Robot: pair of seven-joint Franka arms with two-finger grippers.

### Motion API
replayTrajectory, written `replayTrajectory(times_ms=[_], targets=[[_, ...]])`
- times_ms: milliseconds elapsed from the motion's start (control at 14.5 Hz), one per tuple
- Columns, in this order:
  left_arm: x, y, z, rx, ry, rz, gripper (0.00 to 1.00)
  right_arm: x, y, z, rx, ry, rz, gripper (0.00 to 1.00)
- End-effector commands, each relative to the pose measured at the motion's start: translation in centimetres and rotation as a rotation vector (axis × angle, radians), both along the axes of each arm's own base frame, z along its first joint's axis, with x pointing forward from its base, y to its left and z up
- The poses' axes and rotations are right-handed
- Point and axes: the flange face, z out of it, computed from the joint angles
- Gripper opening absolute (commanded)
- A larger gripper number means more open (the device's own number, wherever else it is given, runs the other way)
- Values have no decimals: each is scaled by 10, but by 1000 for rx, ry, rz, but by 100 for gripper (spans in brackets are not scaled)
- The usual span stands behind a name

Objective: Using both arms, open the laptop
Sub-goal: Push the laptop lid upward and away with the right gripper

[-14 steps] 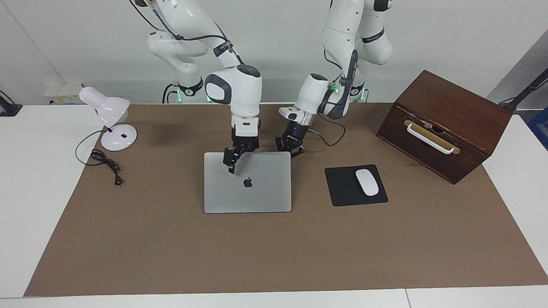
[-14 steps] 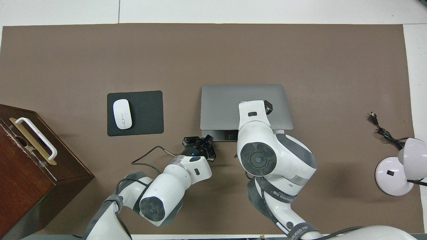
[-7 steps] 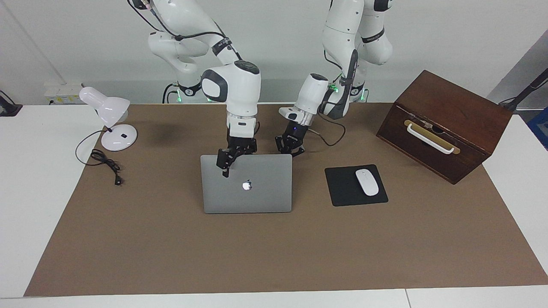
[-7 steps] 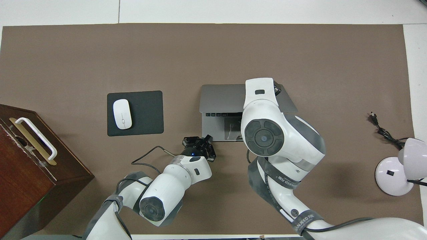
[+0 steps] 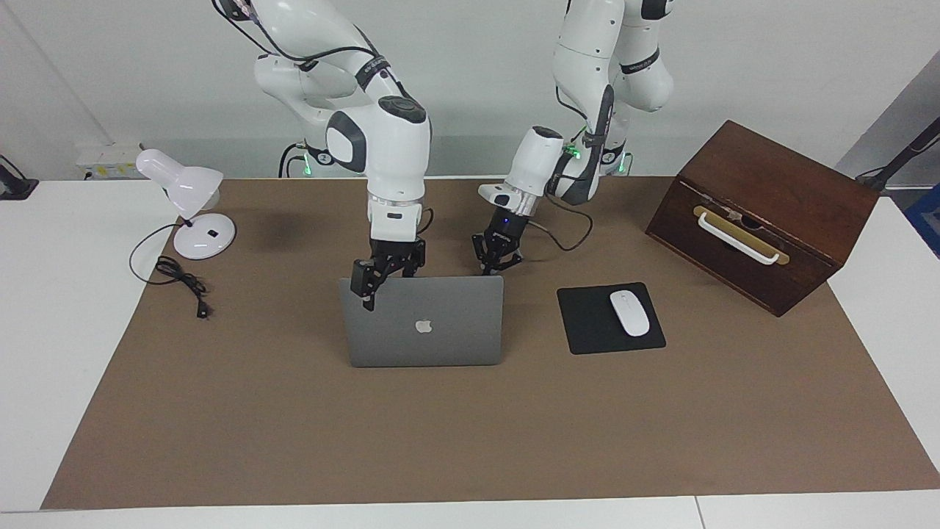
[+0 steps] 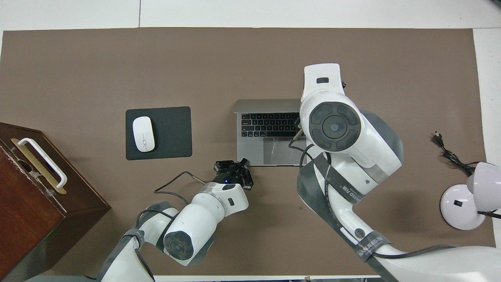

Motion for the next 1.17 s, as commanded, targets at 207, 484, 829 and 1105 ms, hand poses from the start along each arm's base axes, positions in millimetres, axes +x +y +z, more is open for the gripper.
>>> replayTrajectory(times_ms=[207, 484, 829, 1105], targets=[[8, 7, -25, 44, 4, -7, 0, 39, -18, 16, 51, 2, -23, 100], [8, 7, -25, 44, 4, -7, 0, 56, -30, 21, 85, 1, -35, 100], [8, 7, -25, 44, 4, -7, 0, 73, -40, 17, 111, 2, -55, 100], [8, 7, -25, 44, 4, -7, 0, 83, -46, 12, 123, 5, -66, 100]])
